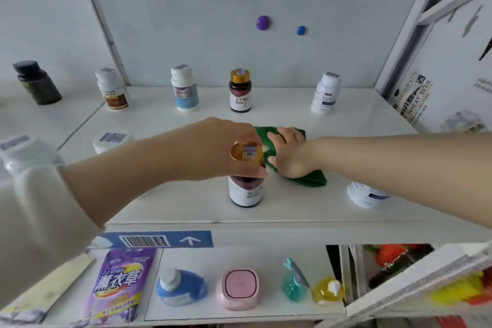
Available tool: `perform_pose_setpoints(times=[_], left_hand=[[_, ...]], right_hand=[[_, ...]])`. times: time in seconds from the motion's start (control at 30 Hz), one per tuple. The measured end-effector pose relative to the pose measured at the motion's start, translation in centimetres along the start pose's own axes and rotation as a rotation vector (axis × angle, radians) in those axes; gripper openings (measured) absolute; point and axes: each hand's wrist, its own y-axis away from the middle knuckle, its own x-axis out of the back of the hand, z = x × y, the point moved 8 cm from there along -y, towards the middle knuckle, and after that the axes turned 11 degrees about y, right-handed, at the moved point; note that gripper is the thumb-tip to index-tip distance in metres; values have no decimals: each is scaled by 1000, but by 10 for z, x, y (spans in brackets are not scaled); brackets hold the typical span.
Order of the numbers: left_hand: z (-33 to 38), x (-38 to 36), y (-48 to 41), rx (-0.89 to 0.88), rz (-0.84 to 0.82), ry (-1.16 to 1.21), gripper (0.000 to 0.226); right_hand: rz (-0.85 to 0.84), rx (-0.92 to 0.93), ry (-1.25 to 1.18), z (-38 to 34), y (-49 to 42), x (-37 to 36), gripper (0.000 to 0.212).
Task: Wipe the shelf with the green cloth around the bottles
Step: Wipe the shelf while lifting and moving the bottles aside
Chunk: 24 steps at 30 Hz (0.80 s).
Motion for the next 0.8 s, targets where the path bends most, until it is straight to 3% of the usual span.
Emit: perform_pose_setpoints(times=[0.17, 0.33, 0.4, 0.53, 0.63, 0.7, 0.8], left_hand=[[-14, -16, 4, 25, 168, 193, 45], [-20, -1, 11, 16, 346, 262, 41], [-20, 21, 19, 12, 432, 248, 42], [-15, 71, 39, 3, 604, 208, 42], [-9, 82, 45, -32, 627, 210, 41], [-8, 79, 46, -45, 616, 225, 38], [-13, 76, 46, -46, 610, 235, 36]], right_hand=[[101, 5, -48, -2, 6, 0, 61], [337, 4, -346, 2, 5, -1, 52], [432, 2, -351, -14, 14, -2, 49], [566, 243, -323, -88, 72, -10, 53], [578, 333, -316, -105, 108, -23, 48], [535, 283, -353, -80, 99, -24, 48], [426, 23, -416, -21, 51, -19, 49]])
